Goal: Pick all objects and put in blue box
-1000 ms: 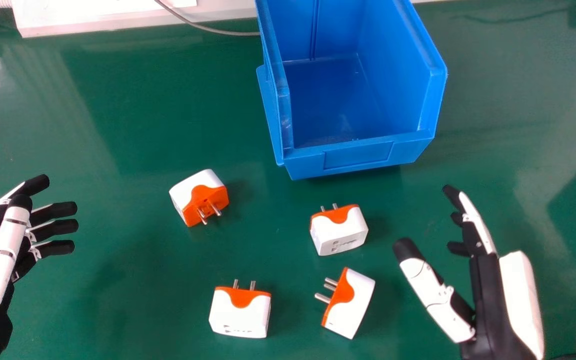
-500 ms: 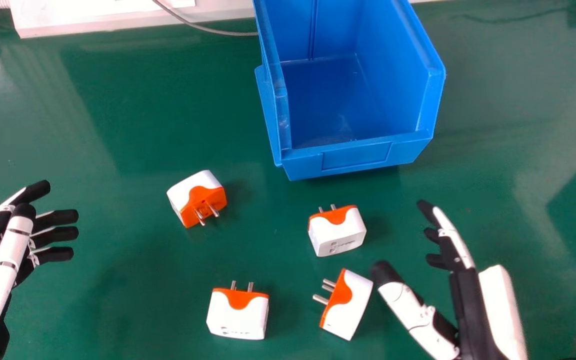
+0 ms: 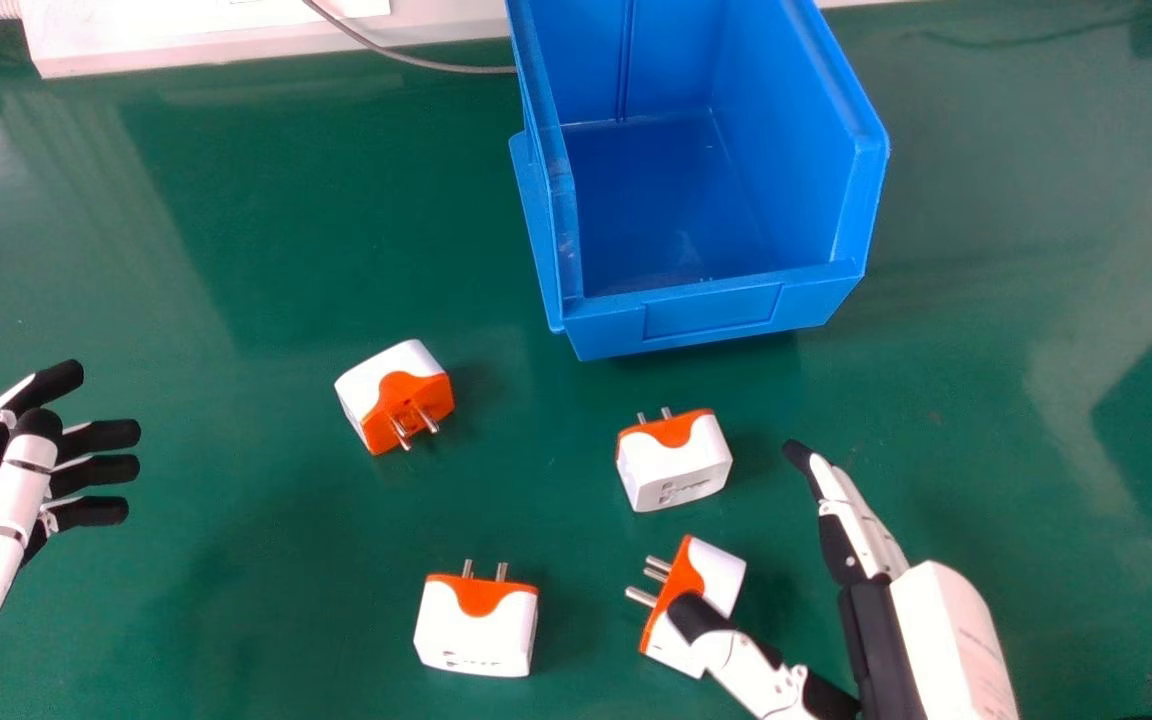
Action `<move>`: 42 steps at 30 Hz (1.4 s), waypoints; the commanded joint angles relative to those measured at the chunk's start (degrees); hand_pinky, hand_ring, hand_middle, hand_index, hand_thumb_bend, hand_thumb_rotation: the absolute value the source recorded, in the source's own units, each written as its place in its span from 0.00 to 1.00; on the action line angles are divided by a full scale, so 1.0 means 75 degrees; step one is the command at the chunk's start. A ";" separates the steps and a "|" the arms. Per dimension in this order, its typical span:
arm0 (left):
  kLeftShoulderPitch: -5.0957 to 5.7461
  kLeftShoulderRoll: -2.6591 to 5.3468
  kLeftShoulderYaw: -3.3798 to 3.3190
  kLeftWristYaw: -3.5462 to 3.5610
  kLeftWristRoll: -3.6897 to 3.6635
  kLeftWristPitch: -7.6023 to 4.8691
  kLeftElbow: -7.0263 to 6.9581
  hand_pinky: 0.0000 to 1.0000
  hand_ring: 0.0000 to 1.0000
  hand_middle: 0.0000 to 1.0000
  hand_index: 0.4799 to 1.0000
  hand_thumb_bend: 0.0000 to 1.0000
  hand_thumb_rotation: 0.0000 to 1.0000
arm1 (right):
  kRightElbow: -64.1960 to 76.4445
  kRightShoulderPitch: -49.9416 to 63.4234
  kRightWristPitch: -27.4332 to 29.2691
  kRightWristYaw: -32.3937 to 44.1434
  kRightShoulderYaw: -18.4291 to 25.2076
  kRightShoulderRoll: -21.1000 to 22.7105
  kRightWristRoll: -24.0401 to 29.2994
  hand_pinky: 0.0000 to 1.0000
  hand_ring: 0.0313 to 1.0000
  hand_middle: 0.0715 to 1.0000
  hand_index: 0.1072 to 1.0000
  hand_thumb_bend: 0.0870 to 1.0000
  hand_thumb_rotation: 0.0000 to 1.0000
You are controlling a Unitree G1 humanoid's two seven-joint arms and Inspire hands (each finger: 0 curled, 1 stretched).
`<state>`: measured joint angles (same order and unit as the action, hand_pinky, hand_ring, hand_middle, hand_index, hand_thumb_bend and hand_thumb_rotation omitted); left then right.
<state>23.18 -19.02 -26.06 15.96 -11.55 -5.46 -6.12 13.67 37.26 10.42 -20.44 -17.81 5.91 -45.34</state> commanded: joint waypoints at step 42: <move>-0.0037 -0.0087 -0.0166 -0.0005 -0.0056 0.0336 -0.0439 0.62 0.71 0.73 0.75 0.26 0.81 | -0.1329 -0.1389 -0.1817 -0.0198 -0.0798 0.0078 -0.0704 0.82 0.90 0.93 0.89 0.60 0.65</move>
<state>22.93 -19.02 -26.38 16.01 -11.36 -2.97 -7.97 4.51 27.27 -2.25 -22.27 -23.42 6.82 -51.41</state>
